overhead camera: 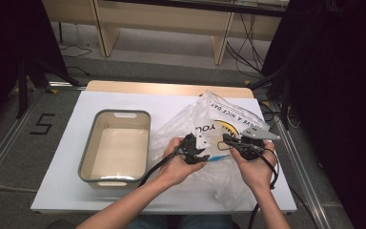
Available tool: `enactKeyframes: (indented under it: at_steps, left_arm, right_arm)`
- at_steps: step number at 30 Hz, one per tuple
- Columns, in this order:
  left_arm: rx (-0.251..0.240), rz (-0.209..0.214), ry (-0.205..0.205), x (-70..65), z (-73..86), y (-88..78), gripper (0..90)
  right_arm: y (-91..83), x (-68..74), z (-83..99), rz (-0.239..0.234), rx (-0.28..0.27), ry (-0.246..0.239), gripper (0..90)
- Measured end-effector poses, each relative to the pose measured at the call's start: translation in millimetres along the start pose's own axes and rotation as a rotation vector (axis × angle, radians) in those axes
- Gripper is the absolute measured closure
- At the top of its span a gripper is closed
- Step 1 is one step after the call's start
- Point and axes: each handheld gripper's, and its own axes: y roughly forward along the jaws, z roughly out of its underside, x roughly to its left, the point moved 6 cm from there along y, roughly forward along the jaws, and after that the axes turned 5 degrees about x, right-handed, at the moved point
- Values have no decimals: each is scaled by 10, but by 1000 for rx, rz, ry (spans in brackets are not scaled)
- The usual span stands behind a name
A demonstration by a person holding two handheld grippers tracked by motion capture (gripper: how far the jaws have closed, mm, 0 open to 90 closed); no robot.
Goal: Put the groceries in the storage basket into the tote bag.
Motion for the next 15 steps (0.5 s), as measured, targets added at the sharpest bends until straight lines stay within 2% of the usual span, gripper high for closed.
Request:
enactKeyframes:
  at_steps: [3, 9, 11, 13, 15]
  left_arm:
    - [-20, 4, 0, -9, 52, -179, 570]
    - [-78, -18, -42, 55, 107, -465, 594]
    - [-83, -43, -57, 95, 126, -515, 638]
    - [-97, -94, -88, 171, 143, -533, 678]
    - [-88, -117, -109, 233, 158, -523, 694]
  right_arm:
    - [-11, 8, 67, -12, 27, -3, 900]
    - [22, 36, 258, -62, 112, -10, 900]
    - [56, 48, 333, -83, 152, -12, 900]
    - [95, 67, 403, -104, 189, -16, 900]
    - [145, 94, 488, -130, 238, -29, 900]
